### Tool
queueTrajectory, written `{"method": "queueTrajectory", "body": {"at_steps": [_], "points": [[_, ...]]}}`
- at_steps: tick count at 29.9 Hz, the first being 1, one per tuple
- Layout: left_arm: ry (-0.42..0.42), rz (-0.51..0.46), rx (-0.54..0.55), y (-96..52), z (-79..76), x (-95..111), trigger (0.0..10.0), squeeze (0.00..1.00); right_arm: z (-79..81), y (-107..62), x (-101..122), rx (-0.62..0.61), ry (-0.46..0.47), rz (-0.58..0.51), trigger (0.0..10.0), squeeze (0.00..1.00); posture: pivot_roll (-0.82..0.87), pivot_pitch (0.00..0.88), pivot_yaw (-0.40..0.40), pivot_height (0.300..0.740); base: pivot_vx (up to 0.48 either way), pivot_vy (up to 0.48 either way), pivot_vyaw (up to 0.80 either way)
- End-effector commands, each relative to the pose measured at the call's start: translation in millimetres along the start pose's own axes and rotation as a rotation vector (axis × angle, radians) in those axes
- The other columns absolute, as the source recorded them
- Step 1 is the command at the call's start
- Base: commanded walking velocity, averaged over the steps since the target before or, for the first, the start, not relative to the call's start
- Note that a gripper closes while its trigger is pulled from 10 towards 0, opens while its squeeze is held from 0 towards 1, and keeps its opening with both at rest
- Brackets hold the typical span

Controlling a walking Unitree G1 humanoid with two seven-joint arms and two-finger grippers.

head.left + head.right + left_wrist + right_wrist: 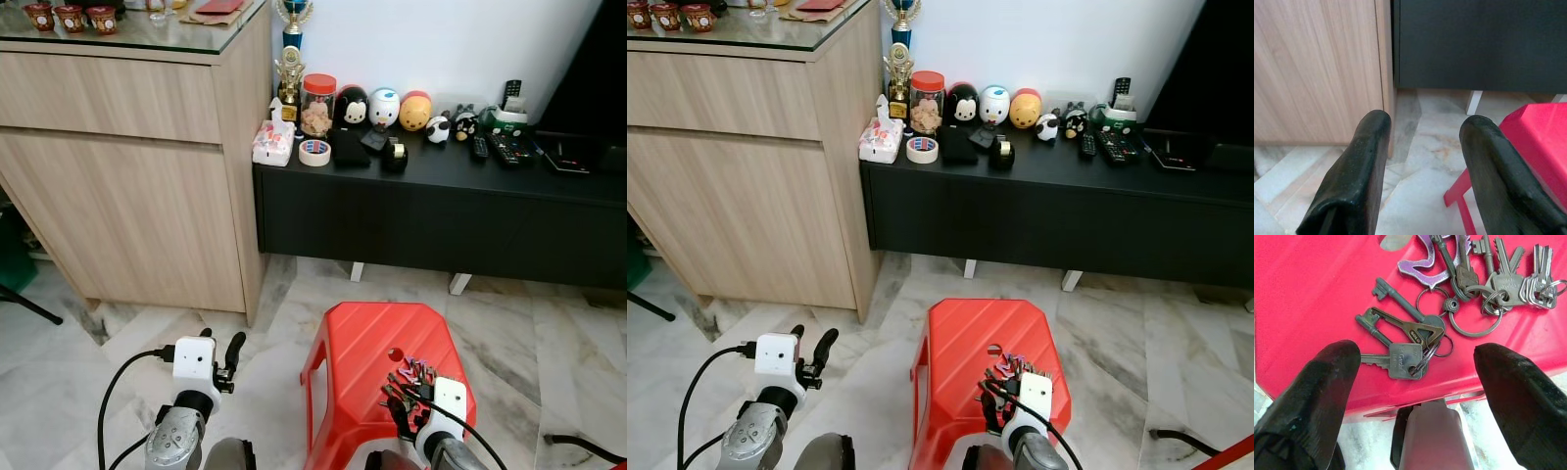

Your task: Hang keys on a hook

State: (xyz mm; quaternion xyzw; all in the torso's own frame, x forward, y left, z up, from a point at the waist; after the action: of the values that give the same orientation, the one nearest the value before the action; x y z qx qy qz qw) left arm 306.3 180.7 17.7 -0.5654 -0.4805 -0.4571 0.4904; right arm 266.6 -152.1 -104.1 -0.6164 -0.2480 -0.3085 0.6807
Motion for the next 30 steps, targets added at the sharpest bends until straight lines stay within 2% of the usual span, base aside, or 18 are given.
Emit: {"method": "queueTrajectory", "body": {"at_steps": [1, 2, 3, 4, 5, 9, 10, 11, 12, 13, 14, 22, 27, 30], "points": [[0.011, -0.014, -0.014, -1.5, -4.6, 2, 10.0, 0.0, -0.5, -0.2, -4, -0.002, -0.003, 0.019, 10.0, 0.0, 0.11, 0.064, -0.11, 0.627, 0.0, 0.0, 0.0], [0.012, -0.014, -0.014, -2.0, -4.4, 2, 10.0, 0.0, 0.1, -0.4, -5, -0.001, -0.005, 0.024, 9.6, 0.0, 0.11, 0.065, -0.11, 0.627, 0.0, 0.0, 0.0], [0.012, -0.014, -0.013, -2.6, -4.3, 2, 10.0, 0.0, 0.5, -0.5, -6, -0.001, -0.006, 0.027, 5.1, 0.0, 0.11, 0.068, -0.111, 0.627, 0.0, 0.0, 0.0], [0.012, -0.014, -0.013, -3.3, -4.2, 2, 10.0, 0.0, 0.7, -0.6, -6, -0.002, -0.005, 0.028, 5.1, 0.0, 0.11, 0.069, -0.111, 0.627, 0.0, 0.0, 0.0], [0.013, -0.016, -0.012, -4.7, -4.0, 3, 10.0, 0.0, 2.7, 0.1, -3, 0.0, -0.007, 0.018, 0.0, 0.0, 0.11, 0.073, -0.11, 0.627, 0.0, 0.0, 0.0], [0.012, -0.016, -0.012, -7.4, -4.9, 2, 10.0, 0.0, 1.1, 1.1, 4, -0.009, -0.009, -0.007, 0.0, 0.0, 0.11, 0.083, -0.111, 0.627, 0.0, 0.0, 0.0], [0.012, -0.016, -0.013, -7.9, -5.1, 2, 10.0, 0.0, -0.1, 1.1, 4, -0.011, -0.008, -0.007, 0.4, 0.0, 0.11, 0.085, -0.111, 0.627, 0.0, 0.0, 0.0], [0.011, -0.016, -0.013, -8.9, -5.7, 2, 10.0, 0.0, -2.9, 1.2, 6, -0.015, -0.008, -0.009, 6.9, 0.0, 0.1, 0.092, -0.112, 0.627, 0.0, 0.0, 0.0], [0.011, -0.015, -0.014, -9.2, -5.9, 2, 10.0, 0.0, -4.0, 1.2, 6, -0.017, -0.009, -0.009, 9.3, 0.0, 0.1, 0.094, -0.112, 0.627, 0.0, 0.0, 0.0], [0.011, -0.015, -0.014, -9.4, -6.0, 2, 10.0, 0.0, -4.7, 1.1, 6, -0.018, -0.009, -0.009, 9.3, 0.0, 0.1, 0.094, -0.112, 0.627, 0.0, 0.0, 0.0], [0.011, -0.016, -0.014, -10.0, -6.2, 2, 10.0, 0.0, -5.5, 1.1, 7, -0.02, -0.01, -0.01, 10.0, 0.0, 0.1, 0.102, -0.113, 0.627, 0.0, 0.0, 0.0], [0.007, -0.028, -0.012, -15.7, -8.3, 6, 10.0, 0.0, -7.8, 1.8, 16, -0.034, -0.004, -0.05, 10.0, 0.0, 0.11, 0.136, -0.117, 0.627, 0.0, 0.0, 0.0], [0.008, -0.03, -0.02, -12.8, -11.5, 8, 10.0, 0.0, 0.6, 4.1, 29, -0.017, -0.007, -0.091, 10.0, 0.0, 0.11, 0.141, -0.118, 0.627, 0.0, 0.0, 0.0], [0.009, -0.038, -0.022, -11.3, -12.3, 12, 10.0, 0.0, 12.6, 4.9, 44, 0.027, -0.037, -0.158, 10.0, 0.0, 0.11, 0.142, -0.12, 0.627, 0.0, 0.0, 0.0]]}}
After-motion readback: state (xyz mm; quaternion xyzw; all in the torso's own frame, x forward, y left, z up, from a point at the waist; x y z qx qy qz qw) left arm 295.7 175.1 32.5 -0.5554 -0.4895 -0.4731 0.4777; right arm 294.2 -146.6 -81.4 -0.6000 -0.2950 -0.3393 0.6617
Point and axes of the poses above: a point about 5 cm out from each wrist's last joint towards the gripper, its own y axis pointing out of the wrist towards the gripper, its own x axis along the axis of the wrist's last joint, z = x × y, the point moved 6 cm from there along y, pointing out of the wrist towards the gripper, and after that the axes turned 9 degrees about -y, right-handed, at the moved point
